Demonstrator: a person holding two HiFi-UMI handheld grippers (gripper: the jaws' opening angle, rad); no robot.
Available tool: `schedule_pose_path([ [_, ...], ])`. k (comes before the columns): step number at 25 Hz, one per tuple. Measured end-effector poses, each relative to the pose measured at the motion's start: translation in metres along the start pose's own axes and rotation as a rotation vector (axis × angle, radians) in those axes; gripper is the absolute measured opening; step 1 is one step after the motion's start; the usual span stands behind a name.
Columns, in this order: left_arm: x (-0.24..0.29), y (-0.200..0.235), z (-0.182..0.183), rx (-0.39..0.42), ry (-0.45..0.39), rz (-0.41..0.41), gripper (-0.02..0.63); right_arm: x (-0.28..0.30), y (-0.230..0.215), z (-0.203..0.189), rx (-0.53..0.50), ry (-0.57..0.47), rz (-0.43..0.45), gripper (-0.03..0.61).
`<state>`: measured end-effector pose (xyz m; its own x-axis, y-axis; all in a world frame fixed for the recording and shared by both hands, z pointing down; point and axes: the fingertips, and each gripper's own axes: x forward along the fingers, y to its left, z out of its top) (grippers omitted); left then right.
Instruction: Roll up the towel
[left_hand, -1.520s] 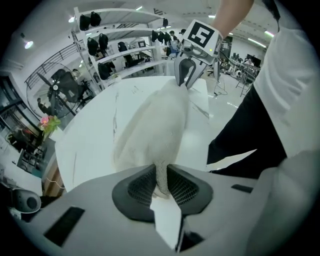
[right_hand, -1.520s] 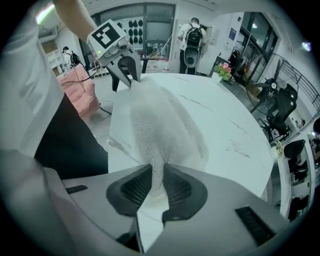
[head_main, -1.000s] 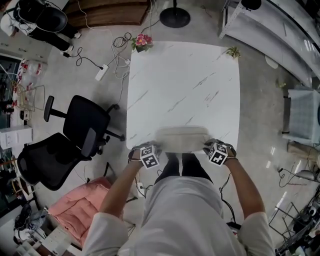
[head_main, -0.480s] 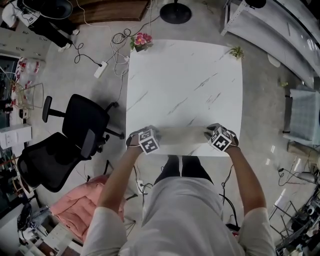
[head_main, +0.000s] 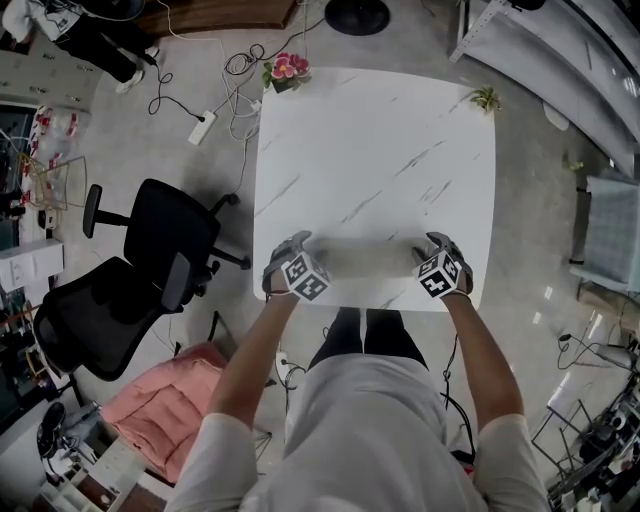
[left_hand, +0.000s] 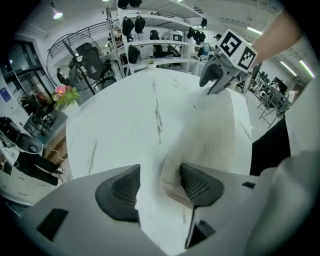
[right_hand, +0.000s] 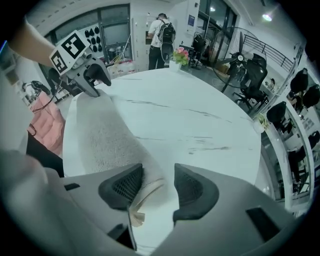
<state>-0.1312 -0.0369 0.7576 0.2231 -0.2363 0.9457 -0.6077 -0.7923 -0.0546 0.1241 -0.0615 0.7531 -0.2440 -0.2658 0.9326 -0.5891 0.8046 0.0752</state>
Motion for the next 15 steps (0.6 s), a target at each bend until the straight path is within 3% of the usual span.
schedule_pose_path([
  [8,-0.035,-0.001,0.005,-0.008,-0.073,0.039,0.281,-0.029,0.008,0.010,-0.005,-0.046,-0.005,0.212],
  [15,-0.076,-0.009,0.006,-0.032,-0.160,0.070,0.271,-0.073,0.023,0.019,-0.002,-0.120,-0.077,0.206],
])
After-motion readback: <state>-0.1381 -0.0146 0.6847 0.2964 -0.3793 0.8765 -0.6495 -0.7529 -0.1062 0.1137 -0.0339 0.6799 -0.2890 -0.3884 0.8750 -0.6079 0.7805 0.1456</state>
